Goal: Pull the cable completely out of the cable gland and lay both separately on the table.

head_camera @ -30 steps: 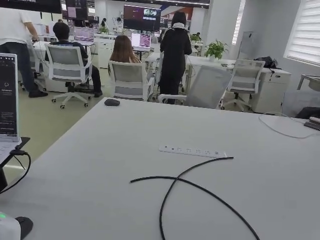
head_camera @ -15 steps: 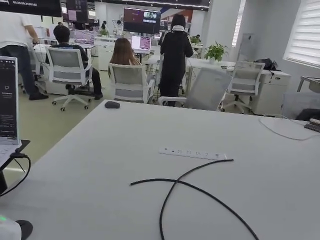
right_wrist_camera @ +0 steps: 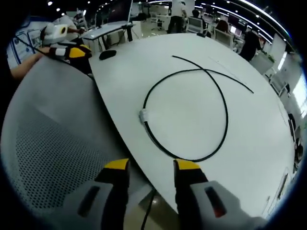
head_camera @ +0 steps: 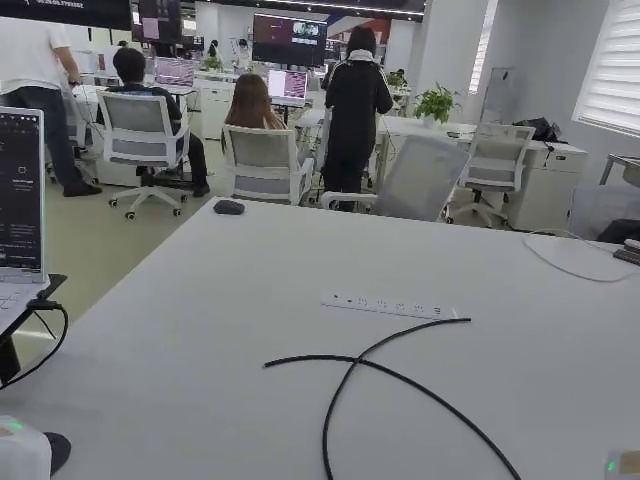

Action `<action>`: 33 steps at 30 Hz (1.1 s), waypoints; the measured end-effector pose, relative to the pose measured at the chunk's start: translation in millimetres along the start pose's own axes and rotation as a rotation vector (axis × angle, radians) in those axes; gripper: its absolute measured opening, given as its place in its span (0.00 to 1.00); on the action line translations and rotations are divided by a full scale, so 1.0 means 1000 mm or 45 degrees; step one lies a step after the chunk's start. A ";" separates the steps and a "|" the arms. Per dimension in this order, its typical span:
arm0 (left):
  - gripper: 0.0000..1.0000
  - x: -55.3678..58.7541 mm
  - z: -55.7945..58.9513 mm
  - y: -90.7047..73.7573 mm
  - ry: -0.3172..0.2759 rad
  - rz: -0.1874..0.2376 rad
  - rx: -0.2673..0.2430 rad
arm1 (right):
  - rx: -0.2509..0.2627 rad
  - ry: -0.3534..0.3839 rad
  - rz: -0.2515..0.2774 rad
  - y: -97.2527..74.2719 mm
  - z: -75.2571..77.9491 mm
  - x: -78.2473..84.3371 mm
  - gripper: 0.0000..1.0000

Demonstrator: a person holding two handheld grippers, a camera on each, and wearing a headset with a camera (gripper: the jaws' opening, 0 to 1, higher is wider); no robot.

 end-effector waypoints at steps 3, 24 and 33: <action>0.30 0.000 -0.001 0.000 -0.001 0.003 0.000 | -0.043 -0.085 -0.076 0.015 0.003 -0.010 0.37; 0.34 0.000 -0.006 0.001 0.015 0.004 -0.020 | -0.134 -0.130 -0.154 0.107 -0.016 -0.069 0.23; 0.33 -0.001 -0.005 0.001 0.025 0.011 -0.026 | -0.094 -0.148 -0.194 0.114 -0.014 -0.064 0.14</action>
Point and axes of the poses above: the centre of the closed fingertips' face, and the gripper's own axes: y roughly forward along the fingers, z roughly to its right, x roughly out of its underside, the point moved 5 cm from there along -y, roughly backward along the fingers, and after that the axes turned 3 degrees about -z, right-handed, at the moved point
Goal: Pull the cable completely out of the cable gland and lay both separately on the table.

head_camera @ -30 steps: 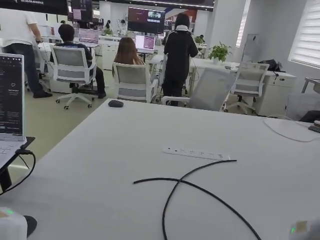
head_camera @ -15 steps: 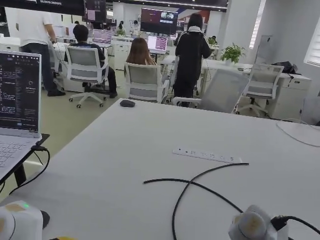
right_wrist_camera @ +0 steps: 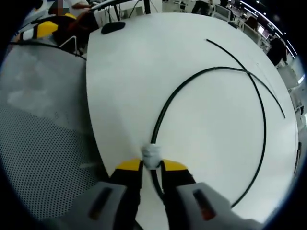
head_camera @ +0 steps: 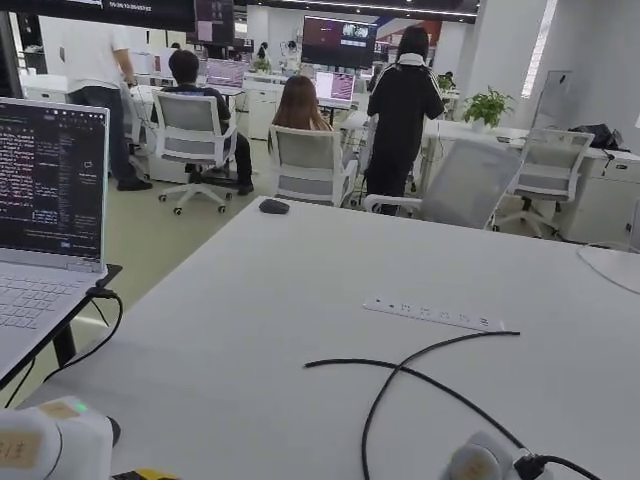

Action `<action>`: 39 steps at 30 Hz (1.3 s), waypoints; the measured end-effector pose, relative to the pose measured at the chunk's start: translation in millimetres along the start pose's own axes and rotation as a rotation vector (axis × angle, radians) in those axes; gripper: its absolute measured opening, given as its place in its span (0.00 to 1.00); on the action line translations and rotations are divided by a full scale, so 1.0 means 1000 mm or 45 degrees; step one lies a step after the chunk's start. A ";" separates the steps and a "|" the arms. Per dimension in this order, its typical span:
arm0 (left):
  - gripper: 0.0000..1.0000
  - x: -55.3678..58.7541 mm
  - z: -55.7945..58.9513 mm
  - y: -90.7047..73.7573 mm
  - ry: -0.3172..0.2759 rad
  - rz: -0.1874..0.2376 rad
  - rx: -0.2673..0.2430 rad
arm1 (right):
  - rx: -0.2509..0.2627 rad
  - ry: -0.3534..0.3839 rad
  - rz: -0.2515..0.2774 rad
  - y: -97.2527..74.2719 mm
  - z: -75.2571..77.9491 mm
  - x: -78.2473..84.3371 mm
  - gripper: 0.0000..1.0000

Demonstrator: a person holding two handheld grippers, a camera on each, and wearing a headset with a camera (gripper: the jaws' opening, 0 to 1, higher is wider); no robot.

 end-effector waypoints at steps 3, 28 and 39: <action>0.32 0.009 0.006 0.003 0.044 -0.126 0.062 | 0.000 0.017 0.010 -0.002 0.001 -0.001 0.13; 0.27 -0.049 0.136 0.053 1.219 -0.152 0.665 | -0.202 -0.157 0.374 -0.099 -0.053 -0.019 0.11; 0.31 -0.031 0.161 0.073 1.420 -0.210 0.800 | -0.358 -0.206 0.541 -0.123 -0.069 -0.028 0.11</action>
Point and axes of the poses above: the centre of the closed fingertips' face, and the gripper's own axes: y roughly forward along the fingers, z roughly to its right, x roughly out of its underside, the point moved 5 cm from there along -y, roughly backward along the fingers, and after that the axes turned 3 degrees about -z, right-handed, at the moved point
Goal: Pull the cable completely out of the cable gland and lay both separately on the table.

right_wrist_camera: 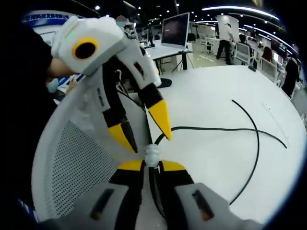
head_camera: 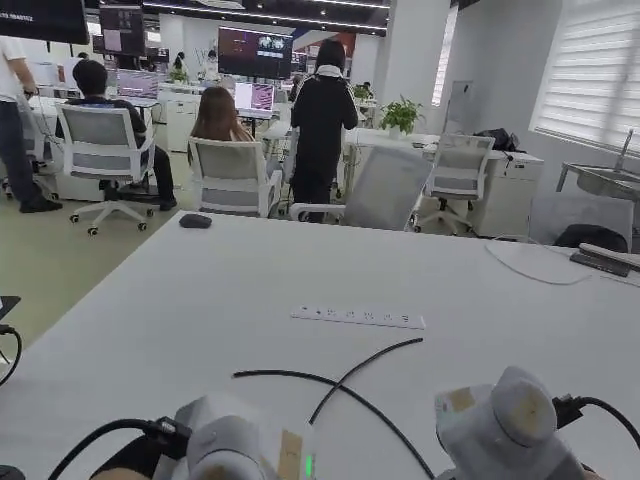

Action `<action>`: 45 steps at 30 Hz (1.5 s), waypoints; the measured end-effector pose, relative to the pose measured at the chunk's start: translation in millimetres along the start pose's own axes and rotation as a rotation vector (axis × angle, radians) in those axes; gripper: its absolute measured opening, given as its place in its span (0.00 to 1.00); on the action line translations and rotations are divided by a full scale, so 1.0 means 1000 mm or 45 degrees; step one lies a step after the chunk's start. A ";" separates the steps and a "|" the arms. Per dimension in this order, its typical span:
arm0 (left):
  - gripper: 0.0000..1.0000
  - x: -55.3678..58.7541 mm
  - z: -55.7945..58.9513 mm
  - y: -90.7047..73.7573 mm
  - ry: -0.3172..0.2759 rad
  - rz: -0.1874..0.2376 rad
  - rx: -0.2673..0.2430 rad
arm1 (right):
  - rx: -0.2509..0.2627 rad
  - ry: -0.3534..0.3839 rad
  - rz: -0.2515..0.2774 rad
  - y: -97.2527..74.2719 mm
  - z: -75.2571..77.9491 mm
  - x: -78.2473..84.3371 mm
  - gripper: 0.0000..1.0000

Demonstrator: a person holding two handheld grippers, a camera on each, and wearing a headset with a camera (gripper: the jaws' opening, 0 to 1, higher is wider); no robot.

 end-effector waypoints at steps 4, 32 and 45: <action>0.26 -0.001 -0.001 0.001 0.009 0.006 -0.010 | -0.035 0.018 0.060 -0.002 -0.002 -0.007 0.11; 0.18 -0.001 -0.013 -0.015 0.149 -0.028 -0.099 | -0.120 0.164 0.282 -0.012 0.005 -0.027 0.11; 0.17 -0.002 -0.011 -0.014 0.142 -0.080 -0.107 | -0.125 0.179 0.282 -0.009 0.005 -0.027 0.12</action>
Point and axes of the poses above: the centre of the closed fingertips' face, and the gripper's own axes: y roughly forward along the fingers, z roughly to its right, x roughly out of its underside, the point moved 5 cm from there along -y, roughly backward along the fingers, and after that the axes turned 3 degrees about -z, right-handed, at the moved point
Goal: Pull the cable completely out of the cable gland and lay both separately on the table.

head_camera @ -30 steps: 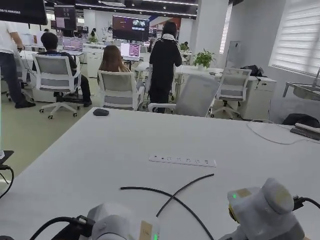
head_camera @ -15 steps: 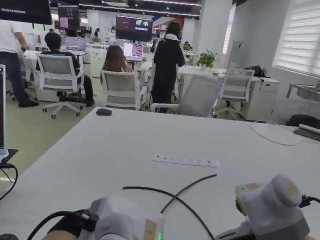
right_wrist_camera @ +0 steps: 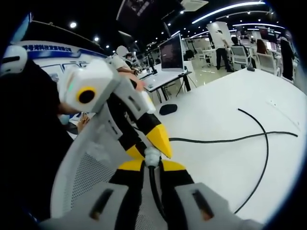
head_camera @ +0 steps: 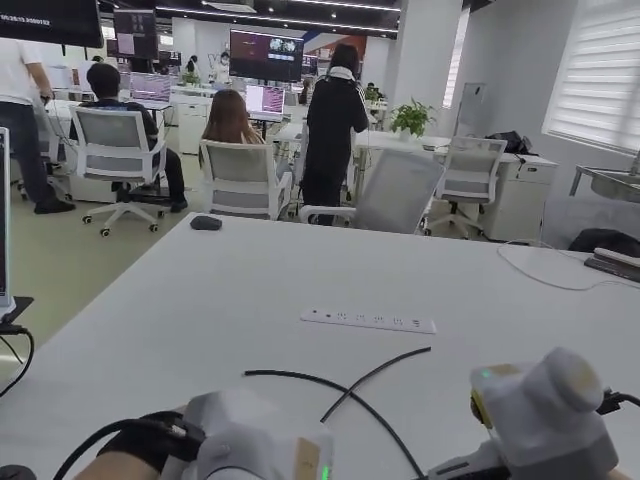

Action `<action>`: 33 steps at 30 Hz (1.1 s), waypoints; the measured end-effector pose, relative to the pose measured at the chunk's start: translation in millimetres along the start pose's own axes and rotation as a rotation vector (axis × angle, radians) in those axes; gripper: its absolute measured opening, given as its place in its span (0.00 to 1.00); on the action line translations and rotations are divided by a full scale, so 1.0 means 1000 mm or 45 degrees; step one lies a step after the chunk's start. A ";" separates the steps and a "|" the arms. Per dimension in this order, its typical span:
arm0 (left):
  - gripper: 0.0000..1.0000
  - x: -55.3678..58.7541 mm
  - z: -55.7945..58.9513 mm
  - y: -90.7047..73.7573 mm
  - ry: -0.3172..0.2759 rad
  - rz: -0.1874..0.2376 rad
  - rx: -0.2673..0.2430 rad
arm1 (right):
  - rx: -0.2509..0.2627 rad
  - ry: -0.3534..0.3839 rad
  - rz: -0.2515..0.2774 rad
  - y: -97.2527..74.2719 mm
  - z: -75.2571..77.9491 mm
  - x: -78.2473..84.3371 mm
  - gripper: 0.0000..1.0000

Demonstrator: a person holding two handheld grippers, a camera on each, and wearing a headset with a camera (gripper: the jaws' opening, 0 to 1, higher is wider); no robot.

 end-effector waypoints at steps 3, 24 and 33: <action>0.17 0.001 0.000 0.001 0.002 -0.012 -0.009 | 0.009 -0.011 -0.004 0.001 0.001 0.000 0.12; 0.17 -0.004 -0.008 -0.007 -0.072 0.013 -0.081 | 0.055 0.024 -0.001 -0.003 -0.003 -0.010 0.12; 0.17 -0.002 -0.006 -0.008 -0.073 -0.014 -0.090 | 0.074 0.043 0.016 -0.003 -0.003 -0.011 0.12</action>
Point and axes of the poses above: the centre of the closed fingertips' face, and the gripper's own axes: y roughly forward along the fingers, z roughly to its right, x roughly out of its underside, the point moved 5 cm from there along -y, roughly backward along the fingers, and after that the axes turned 3 degrees about -z, right-handed, at the moved point
